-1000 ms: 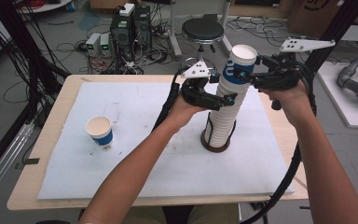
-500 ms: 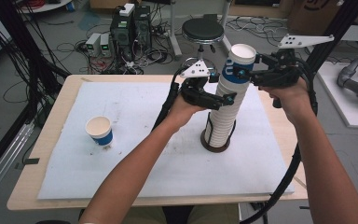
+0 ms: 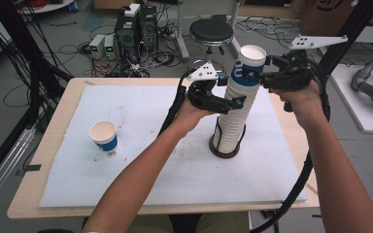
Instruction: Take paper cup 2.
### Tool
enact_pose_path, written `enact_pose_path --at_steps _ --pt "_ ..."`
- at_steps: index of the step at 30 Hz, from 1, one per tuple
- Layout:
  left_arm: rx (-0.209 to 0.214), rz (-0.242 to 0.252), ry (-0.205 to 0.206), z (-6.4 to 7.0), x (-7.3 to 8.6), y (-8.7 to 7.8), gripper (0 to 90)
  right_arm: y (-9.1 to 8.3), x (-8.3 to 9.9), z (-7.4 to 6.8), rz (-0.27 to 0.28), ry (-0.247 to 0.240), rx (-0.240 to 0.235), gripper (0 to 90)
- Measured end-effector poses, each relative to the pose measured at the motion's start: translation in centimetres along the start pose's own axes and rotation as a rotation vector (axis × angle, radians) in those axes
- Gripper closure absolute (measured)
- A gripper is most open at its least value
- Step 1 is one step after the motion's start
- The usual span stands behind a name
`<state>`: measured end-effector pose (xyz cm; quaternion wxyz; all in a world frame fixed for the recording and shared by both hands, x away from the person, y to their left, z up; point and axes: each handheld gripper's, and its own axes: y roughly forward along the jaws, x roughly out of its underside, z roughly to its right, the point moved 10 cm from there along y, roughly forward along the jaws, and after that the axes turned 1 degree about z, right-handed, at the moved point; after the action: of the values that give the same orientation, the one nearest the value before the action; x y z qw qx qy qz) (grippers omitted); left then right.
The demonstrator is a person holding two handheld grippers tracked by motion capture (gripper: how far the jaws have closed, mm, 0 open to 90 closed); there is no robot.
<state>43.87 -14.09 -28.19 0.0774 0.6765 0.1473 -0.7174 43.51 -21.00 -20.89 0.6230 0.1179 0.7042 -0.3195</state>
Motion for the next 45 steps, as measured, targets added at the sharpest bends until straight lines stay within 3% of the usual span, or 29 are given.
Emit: enact_pose_path --at_steps 7,12,14,16,17,21,25,30,36,45 --pt "0.001 0.001 -0.004 0.0 0.0 0.0 17.8 0.0 -0.1 0.0 0.004 0.002 0.005 27.0" --pt "0.004 0.001 0.001 0.2 0.0 0.1 17.8 -0.4 -0.9 -0.1 0.049 0.003 0.008 29.2" --pt "0.005 -0.003 0.008 0.3 0.0 0.1 17.8 -1.4 -2.5 -0.1 0.117 0.012 0.002 30.5" --pt "0.004 -0.007 0.011 0.3 0.0 0.2 17.8 -1.7 -3.0 -0.1 0.128 0.003 0.004 30.6" --pt "0.004 -0.007 0.013 0.4 0.0 0.2 17.7 -2.5 -4.8 -0.4 0.153 -0.014 0.019 30.5" --pt "-0.004 0.002 -0.002 0.4 -0.1 0.2 17.6 -3.9 -7.7 -1.3 0.204 -0.055 0.027 30.0" --pt "-0.012 -0.001 -0.008 0.5 -0.1 0.2 17.3 -4.6 -9.0 -2.6 0.216 -0.085 0.02 29.6" --pt "-0.043 -0.003 -0.024 -0.1 -0.1 -0.4 16.6 -4.5 -8.4 -4.5 0.18 -0.083 -0.036 29.2" --pt "-0.068 0.038 -0.021 -0.7 -0.2 -2.3 16.5 -4.3 -7.0 -6.6 0.15 -0.087 -0.084 28.9" --pt "-0.11 0.034 -0.037 -2.0 1.2 -7.5 16.5 -3.0 -4.2 -8.6 0.118 -0.085 -0.139 28.7"
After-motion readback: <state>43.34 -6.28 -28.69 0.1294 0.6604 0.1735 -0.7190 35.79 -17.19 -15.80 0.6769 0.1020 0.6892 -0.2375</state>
